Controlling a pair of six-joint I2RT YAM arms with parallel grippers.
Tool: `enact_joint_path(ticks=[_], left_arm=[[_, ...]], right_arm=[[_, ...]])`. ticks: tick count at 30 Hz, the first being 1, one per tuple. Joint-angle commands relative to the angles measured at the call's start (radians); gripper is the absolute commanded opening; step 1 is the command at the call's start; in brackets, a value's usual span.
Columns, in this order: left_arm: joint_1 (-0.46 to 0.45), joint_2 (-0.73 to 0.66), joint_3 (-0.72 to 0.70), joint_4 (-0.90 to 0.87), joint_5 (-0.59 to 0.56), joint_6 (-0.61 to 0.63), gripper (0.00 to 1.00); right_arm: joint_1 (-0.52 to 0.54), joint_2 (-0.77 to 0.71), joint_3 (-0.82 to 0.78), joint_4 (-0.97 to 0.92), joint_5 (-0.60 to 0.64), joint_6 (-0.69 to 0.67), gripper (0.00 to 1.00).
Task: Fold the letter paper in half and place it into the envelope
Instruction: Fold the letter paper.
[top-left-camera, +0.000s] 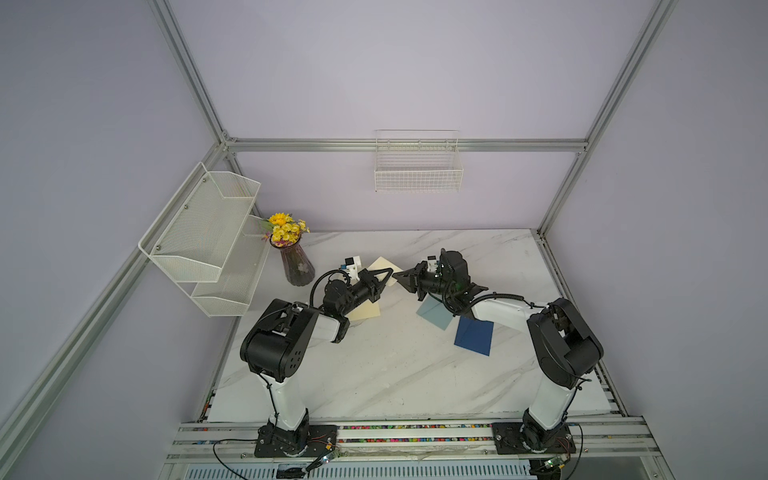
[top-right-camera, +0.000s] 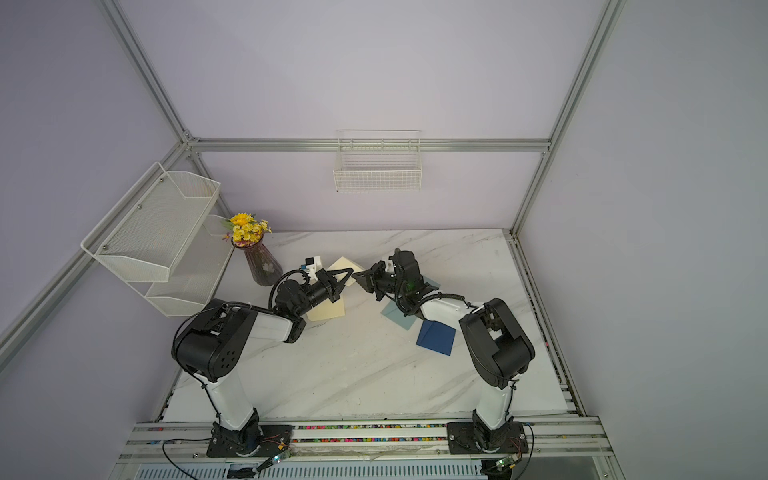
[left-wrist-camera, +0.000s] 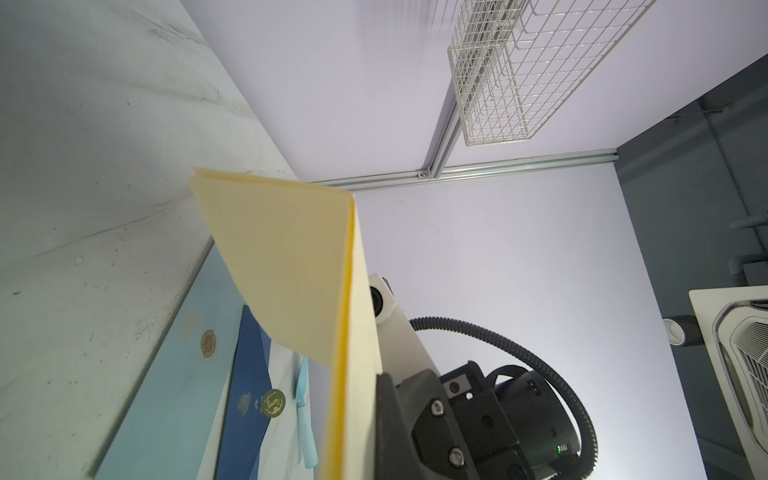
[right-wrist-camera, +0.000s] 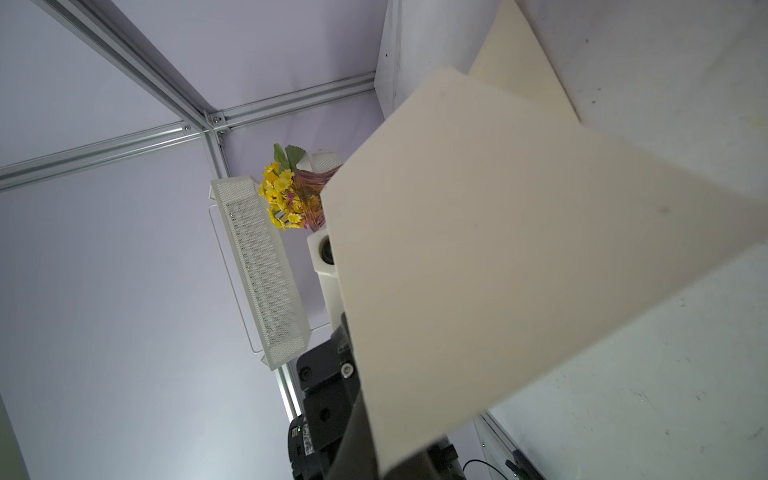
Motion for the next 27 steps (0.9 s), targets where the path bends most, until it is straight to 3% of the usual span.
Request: enact_joint_path(ticks=[1,3,6,12,18,22,25,27], left_arm=[[-0.001,-0.060,-0.018,0.059,0.021,0.022,0.00],[-0.002,-0.067,-0.032,0.057,0.020,0.024,0.00],[-0.001,-0.076,-0.046,0.057,0.019,0.024,0.00],[-0.002,-0.093,-0.059,0.056,0.022,0.028,0.00],[-0.003,-0.107,-0.069,0.050,0.027,0.034,0.00],[-0.002,-0.121,-0.082,0.046,0.035,0.038,0.00],[-0.002,-0.133,-0.096,0.038,0.041,0.046,0.00],[-0.003,-0.138,-0.107,0.037,0.042,0.048,0.00]], right_arm=[[-0.020,0.005,-0.017,0.012,0.008,-0.003,0.31],[-0.028,0.005,-0.018,0.011,0.008,-0.005,0.35],[-0.033,0.002,-0.024,0.011,0.015,-0.006,0.32],[-0.034,0.012,-0.023,0.011,0.011,-0.006,0.00],[-0.035,0.013,-0.017,0.011,0.009,-0.010,0.00],[-0.040,0.013,-0.014,0.009,0.005,-0.014,0.34],[-0.043,0.011,-0.021,0.010,0.009,-0.014,0.37],[-0.044,0.006,-0.028,0.011,0.014,-0.017,0.33]])
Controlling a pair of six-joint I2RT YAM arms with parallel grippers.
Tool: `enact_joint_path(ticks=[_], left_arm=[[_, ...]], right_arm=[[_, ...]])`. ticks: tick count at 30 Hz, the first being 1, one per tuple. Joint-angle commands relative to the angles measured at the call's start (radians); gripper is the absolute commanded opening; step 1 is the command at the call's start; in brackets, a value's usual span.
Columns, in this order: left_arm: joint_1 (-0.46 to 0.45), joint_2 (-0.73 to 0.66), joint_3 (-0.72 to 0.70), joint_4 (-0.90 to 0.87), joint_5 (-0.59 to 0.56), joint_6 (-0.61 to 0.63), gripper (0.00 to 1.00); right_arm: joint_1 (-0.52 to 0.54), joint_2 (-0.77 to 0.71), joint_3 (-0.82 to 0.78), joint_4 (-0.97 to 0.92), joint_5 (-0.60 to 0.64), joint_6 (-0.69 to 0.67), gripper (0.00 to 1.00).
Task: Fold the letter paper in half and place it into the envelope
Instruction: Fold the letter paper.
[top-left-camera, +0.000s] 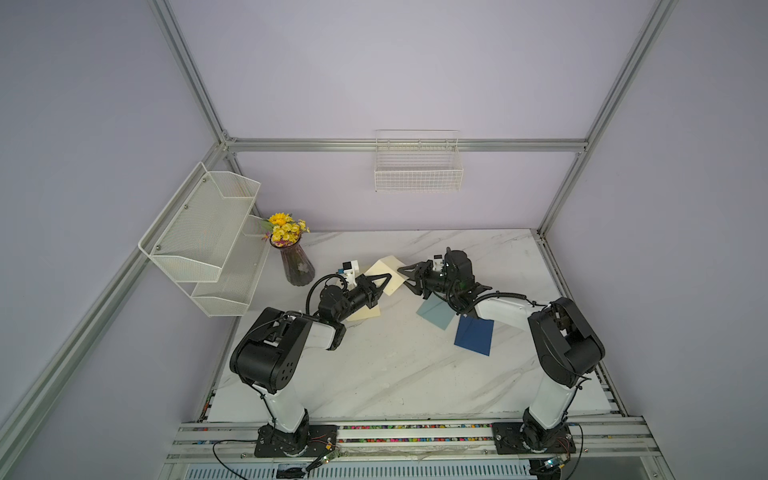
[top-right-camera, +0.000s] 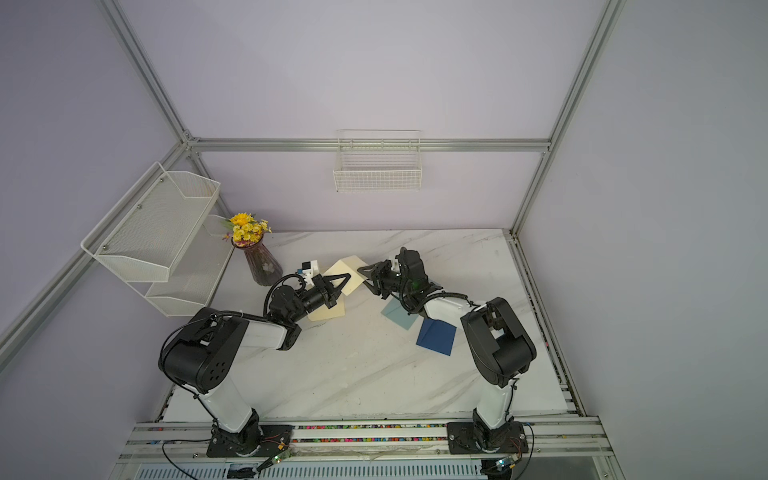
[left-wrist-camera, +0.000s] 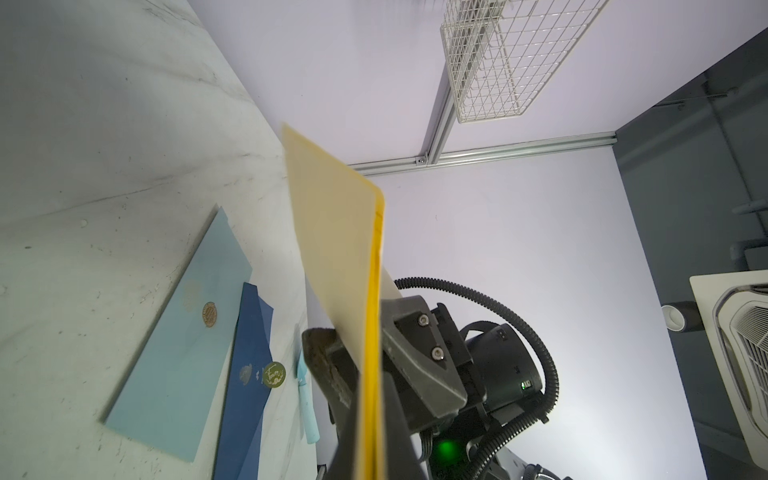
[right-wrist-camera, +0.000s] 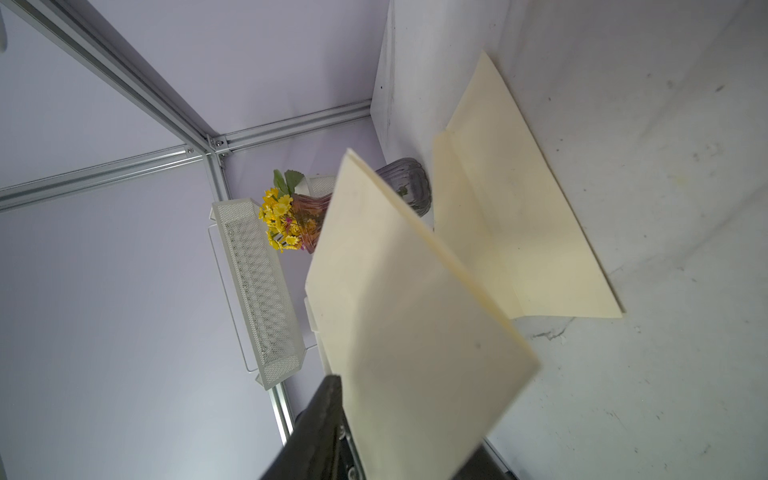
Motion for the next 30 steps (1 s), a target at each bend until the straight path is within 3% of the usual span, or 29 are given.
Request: enact_joint_path(ticks=[1,6,14,18,21,23,28,30], left_arm=[[-0.003,-0.041,-0.013,0.046,0.022,0.032,0.00],[-0.002,-0.047,-0.016,0.049,0.030,0.033,0.00],[-0.002,-0.056,-0.020,0.040,0.042,0.039,0.00],[-0.001,-0.066,-0.035,0.039,0.045,0.043,0.00],[-0.001,-0.072,-0.045,0.039,0.046,0.045,0.00],[-0.001,-0.075,-0.049,0.037,0.049,0.047,0.00],[-0.002,-0.085,-0.051,0.029,0.054,0.052,0.00],[-0.001,-0.091,-0.051,0.019,0.058,0.058,0.00]], right_arm=[[-0.008,0.006,-0.013,0.010,0.011,0.004,0.27],[-0.007,0.006,-0.018,0.005,0.016,0.005,0.01],[-0.013,0.003,-0.017,-0.007,0.012,0.001,0.00],[-0.026,-0.008,-0.025,-0.008,0.008,-0.002,0.29],[-0.033,-0.017,-0.037,-0.007,0.008,-0.005,0.32],[-0.034,-0.019,-0.044,-0.002,0.011,-0.005,0.26],[-0.033,-0.019,-0.045,-0.006,0.012,-0.008,0.00],[-0.034,-0.020,-0.043,-0.008,0.010,-0.008,0.00]])
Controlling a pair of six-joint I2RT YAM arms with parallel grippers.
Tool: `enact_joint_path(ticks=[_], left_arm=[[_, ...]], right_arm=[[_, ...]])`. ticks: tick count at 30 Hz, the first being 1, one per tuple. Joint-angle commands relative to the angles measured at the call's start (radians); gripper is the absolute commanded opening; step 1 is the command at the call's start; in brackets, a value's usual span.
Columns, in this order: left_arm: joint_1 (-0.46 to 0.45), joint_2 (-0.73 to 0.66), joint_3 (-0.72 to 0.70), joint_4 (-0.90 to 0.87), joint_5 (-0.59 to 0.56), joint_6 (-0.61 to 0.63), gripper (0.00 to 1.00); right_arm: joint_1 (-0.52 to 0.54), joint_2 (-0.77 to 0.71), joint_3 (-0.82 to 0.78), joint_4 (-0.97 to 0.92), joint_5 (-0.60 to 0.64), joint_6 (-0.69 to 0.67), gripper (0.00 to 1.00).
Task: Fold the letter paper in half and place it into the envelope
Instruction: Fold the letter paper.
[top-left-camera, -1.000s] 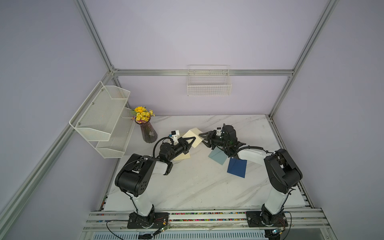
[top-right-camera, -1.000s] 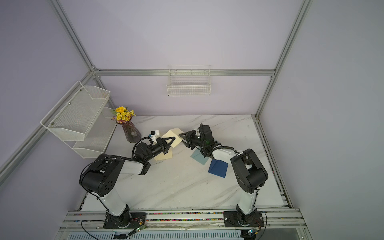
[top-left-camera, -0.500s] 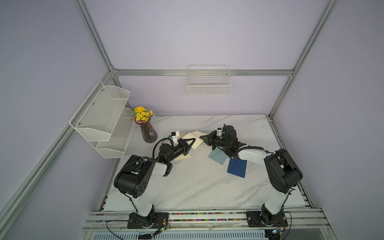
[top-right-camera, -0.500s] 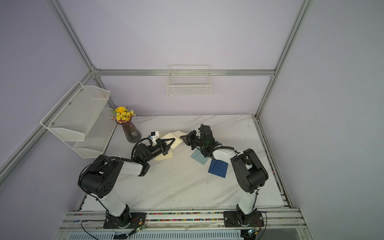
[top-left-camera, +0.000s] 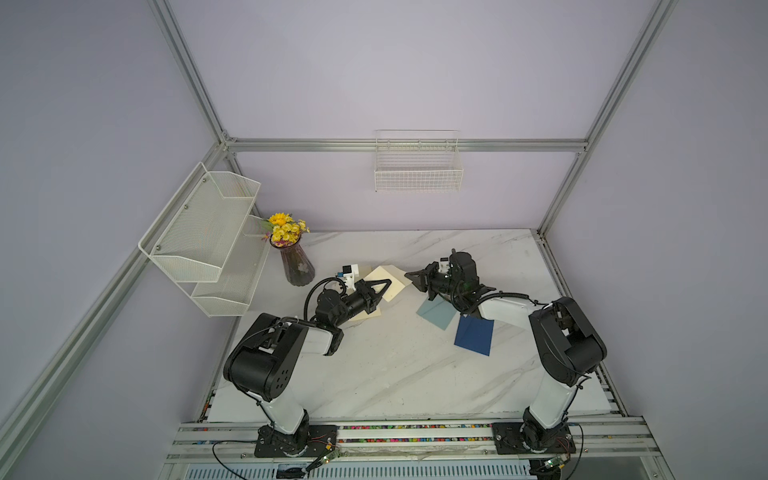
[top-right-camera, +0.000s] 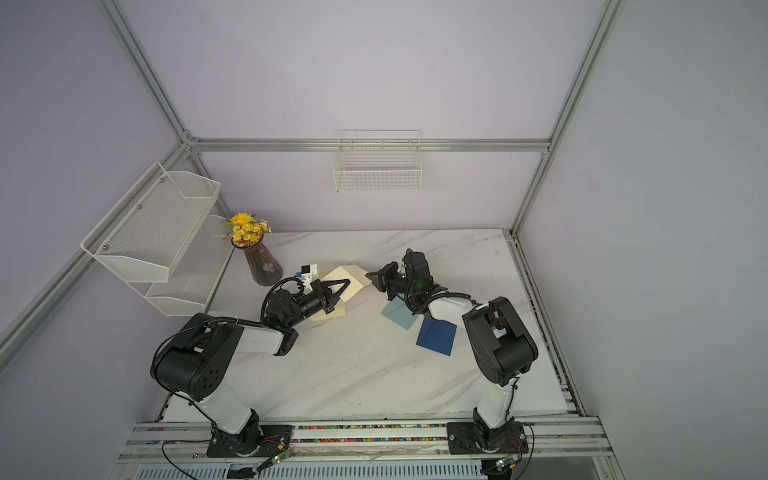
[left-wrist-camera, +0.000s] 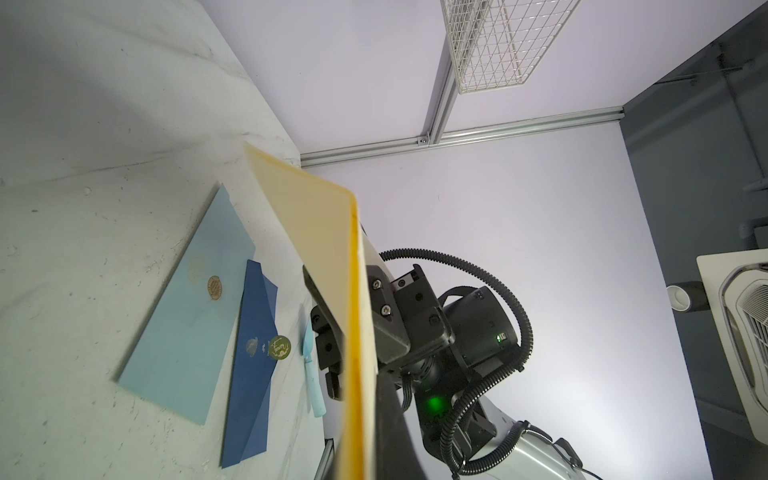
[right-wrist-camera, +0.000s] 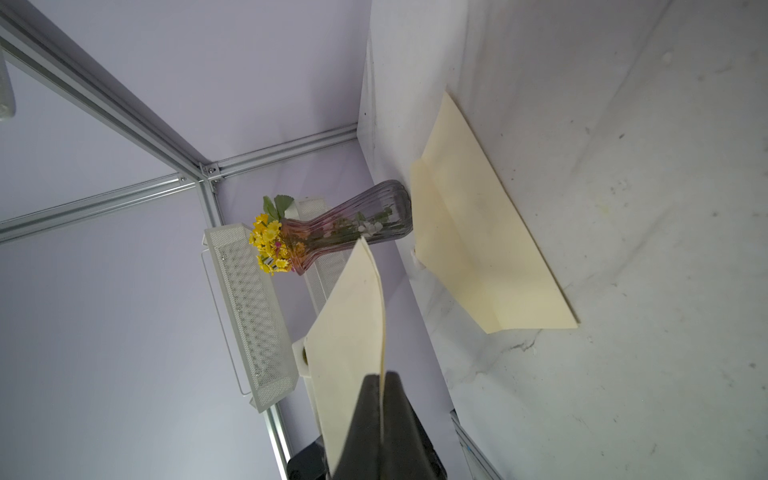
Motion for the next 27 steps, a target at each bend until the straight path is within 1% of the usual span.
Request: enact_joint_path(ticks=[1,6,8,9,10,11,12,13,14,15,17,24,27], left_arm=[[-0.002,-0.048,-0.002,0.023,0.019,0.036,0.00],[-0.001,-0.063,-0.005,0.013,0.031,0.050,0.00],[0.000,-0.069,-0.011,-0.020,0.036,0.054,0.00],[0.000,-0.071,-0.014,-0.023,0.036,0.055,0.00],[-0.001,-0.074,-0.019,-0.025,0.038,0.057,0.00],[-0.001,-0.078,-0.022,-0.026,0.038,0.058,0.00],[0.000,-0.080,-0.025,-0.031,0.040,0.060,0.00],[-0.001,-0.082,-0.025,-0.032,0.042,0.062,0.00],[0.000,-0.084,-0.029,-0.037,0.042,0.063,0.00],[0.000,-0.085,-0.031,-0.038,0.042,0.065,0.00],[-0.001,-0.088,-0.035,-0.039,0.042,0.066,0.00],[-0.001,-0.102,-0.042,-0.051,0.044,0.074,0.00],[-0.001,-0.106,-0.048,-0.054,0.044,0.078,0.00]], right_arm=[[-0.001,-0.020,-0.006,0.000,0.007,0.007,0.00],[-0.010,-0.027,-0.011,-0.008,0.004,0.001,0.00],[-0.016,-0.032,-0.014,-0.008,0.002,-0.001,0.00],[-0.017,-0.031,-0.015,-0.007,-0.001,-0.005,0.08],[-0.019,-0.032,-0.015,-0.007,-0.004,-0.007,0.23],[-0.019,-0.032,-0.015,-0.005,-0.005,-0.008,0.35],[-0.020,-0.032,-0.016,-0.005,-0.006,-0.008,0.43],[-0.021,-0.032,-0.015,-0.004,-0.006,-0.010,0.46],[-0.021,-0.032,-0.015,-0.003,-0.006,-0.010,0.46],[-0.020,-0.032,-0.016,-0.002,-0.005,-0.010,0.45],[-0.020,-0.033,-0.015,-0.002,-0.004,-0.010,0.38],[-0.023,-0.037,-0.024,-0.005,-0.007,-0.010,0.00],[-0.025,-0.039,-0.027,-0.009,-0.009,-0.010,0.00]])
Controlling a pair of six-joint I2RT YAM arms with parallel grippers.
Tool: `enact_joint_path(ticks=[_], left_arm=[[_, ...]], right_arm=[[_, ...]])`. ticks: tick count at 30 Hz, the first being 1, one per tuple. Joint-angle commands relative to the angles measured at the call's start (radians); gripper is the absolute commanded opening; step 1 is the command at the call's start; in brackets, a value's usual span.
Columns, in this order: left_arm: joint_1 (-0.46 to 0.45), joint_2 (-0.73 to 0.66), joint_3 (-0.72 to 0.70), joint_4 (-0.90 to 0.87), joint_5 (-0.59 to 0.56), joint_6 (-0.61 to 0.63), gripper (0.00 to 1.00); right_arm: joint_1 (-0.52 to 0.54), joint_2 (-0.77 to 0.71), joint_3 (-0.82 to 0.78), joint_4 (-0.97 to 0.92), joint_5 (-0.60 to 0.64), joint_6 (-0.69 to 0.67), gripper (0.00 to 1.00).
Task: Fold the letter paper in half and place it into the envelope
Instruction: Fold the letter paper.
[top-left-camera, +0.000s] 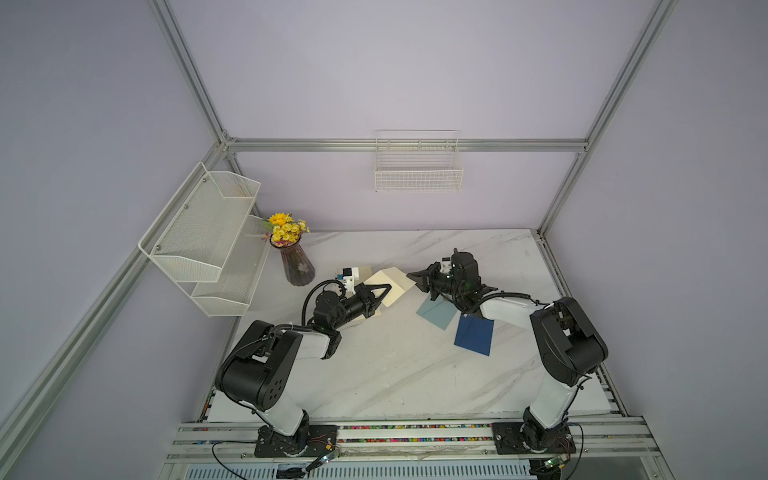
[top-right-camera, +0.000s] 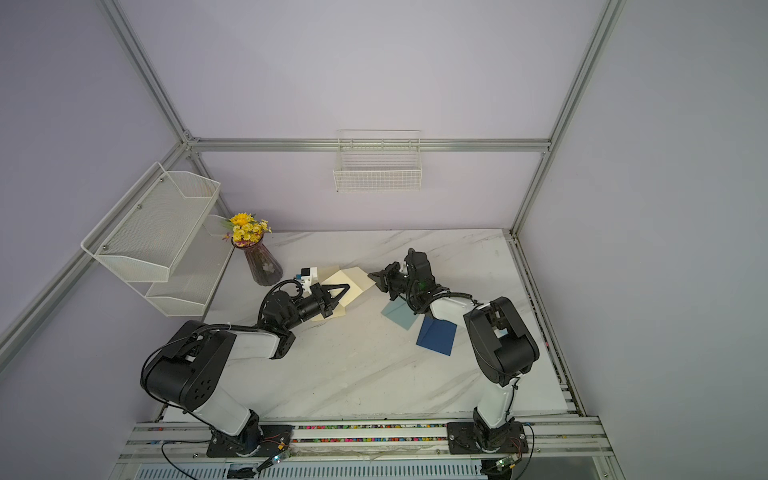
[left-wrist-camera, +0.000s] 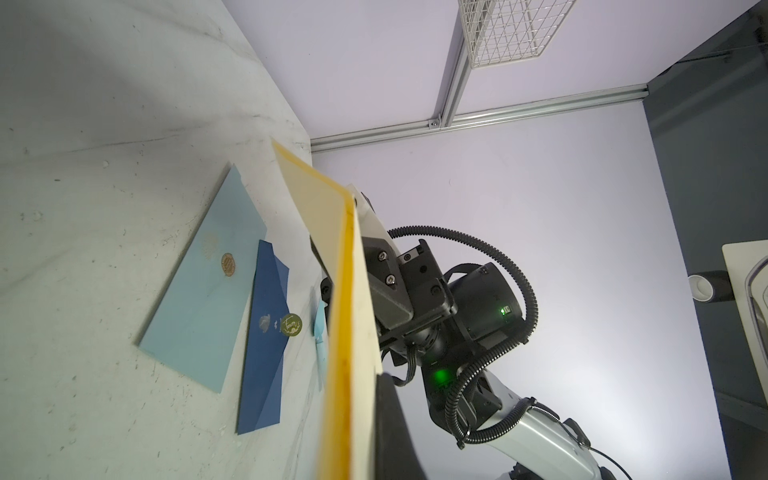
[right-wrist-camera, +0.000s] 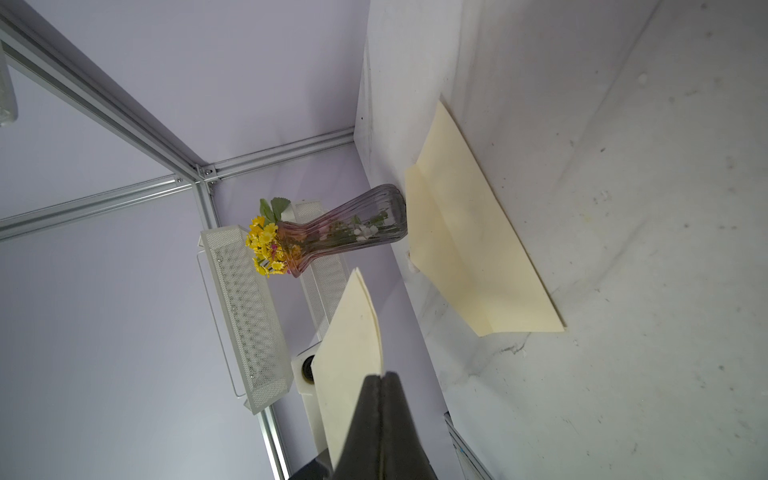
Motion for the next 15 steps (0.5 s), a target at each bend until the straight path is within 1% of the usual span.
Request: enact_joint_path(ticks=[1,7,8,9,10,11,12,13,15], left_arm=[[0.000,-0.037,-0.014,0.032,0.013,0.032,0.00],[0.005,-0.051,-0.009,0.015,0.030,0.046,0.00],[0.005,-0.055,-0.007,0.004,0.035,0.053,0.00],[0.006,-0.064,-0.002,-0.013,0.038,0.063,0.00],[0.008,-0.076,0.000,-0.036,0.042,0.075,0.00],[0.010,-0.086,0.004,-0.061,0.045,0.091,0.00],[0.011,-0.098,0.009,-0.093,0.051,0.107,0.00],[0.013,-0.112,0.015,-0.131,0.055,0.126,0.00],[0.014,-0.136,0.028,-0.193,0.062,0.160,0.00]], right_arm=[[-0.007,-0.037,-0.018,0.001,-0.003,0.008,0.00],[-0.015,-0.042,-0.008,-0.021,-0.026,-0.014,0.00],[-0.019,-0.044,-0.003,-0.032,-0.032,-0.029,0.14],[-0.022,-0.048,0.007,-0.059,-0.041,-0.056,0.40],[-0.024,-0.054,0.023,-0.111,-0.046,-0.101,0.60],[-0.026,-0.062,0.045,-0.169,-0.047,-0.149,0.72],[-0.027,-0.071,0.072,-0.249,-0.043,-0.213,0.82],[-0.027,-0.080,0.101,-0.329,-0.035,-0.279,0.88],[-0.027,-0.088,0.159,-0.454,-0.024,-0.392,0.93]])
